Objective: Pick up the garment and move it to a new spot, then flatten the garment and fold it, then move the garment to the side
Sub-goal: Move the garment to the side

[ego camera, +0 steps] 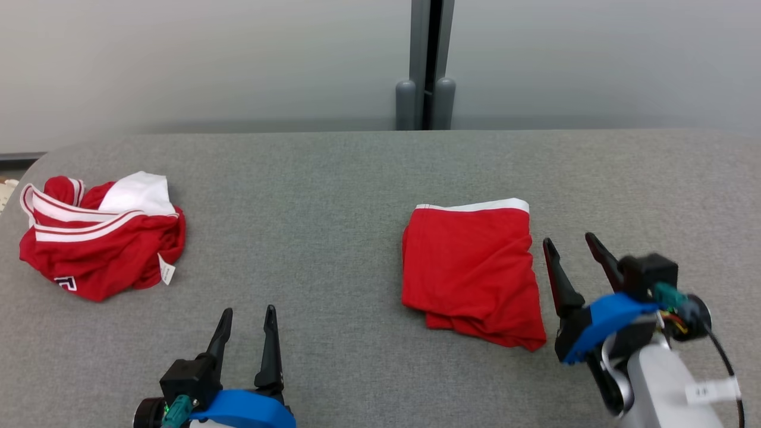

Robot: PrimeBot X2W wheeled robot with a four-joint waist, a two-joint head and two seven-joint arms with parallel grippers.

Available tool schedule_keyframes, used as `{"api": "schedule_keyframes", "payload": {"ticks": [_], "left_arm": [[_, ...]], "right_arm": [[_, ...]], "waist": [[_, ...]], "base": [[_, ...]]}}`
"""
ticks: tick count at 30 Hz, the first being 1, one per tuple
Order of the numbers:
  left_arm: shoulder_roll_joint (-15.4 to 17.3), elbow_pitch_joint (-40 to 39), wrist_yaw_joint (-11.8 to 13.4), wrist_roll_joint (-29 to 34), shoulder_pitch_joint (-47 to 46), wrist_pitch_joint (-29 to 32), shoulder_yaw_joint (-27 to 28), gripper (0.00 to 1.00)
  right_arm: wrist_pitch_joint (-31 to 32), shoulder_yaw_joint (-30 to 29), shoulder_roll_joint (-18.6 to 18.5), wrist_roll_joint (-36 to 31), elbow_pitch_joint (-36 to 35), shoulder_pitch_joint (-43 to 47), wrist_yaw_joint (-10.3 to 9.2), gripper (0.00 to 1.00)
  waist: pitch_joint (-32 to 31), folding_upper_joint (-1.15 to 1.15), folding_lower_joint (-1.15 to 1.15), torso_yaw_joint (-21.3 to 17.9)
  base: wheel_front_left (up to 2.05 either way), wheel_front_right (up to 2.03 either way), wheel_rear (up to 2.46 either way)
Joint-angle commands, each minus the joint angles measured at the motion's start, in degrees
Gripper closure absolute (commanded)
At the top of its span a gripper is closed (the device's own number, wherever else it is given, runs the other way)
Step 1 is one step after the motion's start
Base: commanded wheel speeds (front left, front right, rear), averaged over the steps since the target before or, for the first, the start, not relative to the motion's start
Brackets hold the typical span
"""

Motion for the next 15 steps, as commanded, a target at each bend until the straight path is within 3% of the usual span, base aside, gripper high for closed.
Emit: {"api": "schedule_keyframes", "payload": {"ticks": [1,7,15], "left_arm": [[0.1,0.0,-0.3,0.5,-1.0,-0.3,-0.1,0.0],[-0.3,0.5,-0.8,0.7,-2.7,-0.3,-0.3,0.0],[-0.7,0.9,-1.1,1.2,-3.9,-0.3,0.2,0.0]], "right_arm": [[2.0,-0.2,0.0,-0.2,0.7,-1.6,0.01,0.0],[16.9,-1.2,-1.5,-0.4,5.0,-7.9,0.01,0.0],[27.0,0.9,-4.2,4.6,8.9,-9.4,0.01,0.0]], "waist": [[0.6,0.0,0.0,0.5],[3.2,0.0,0.0,3.1],[6.1,0.0,0.0,6.0]], "base": [[0.0,0.0,0.0],[0.0,0.0,0.0],[0.0,0.0,0.0]]}}
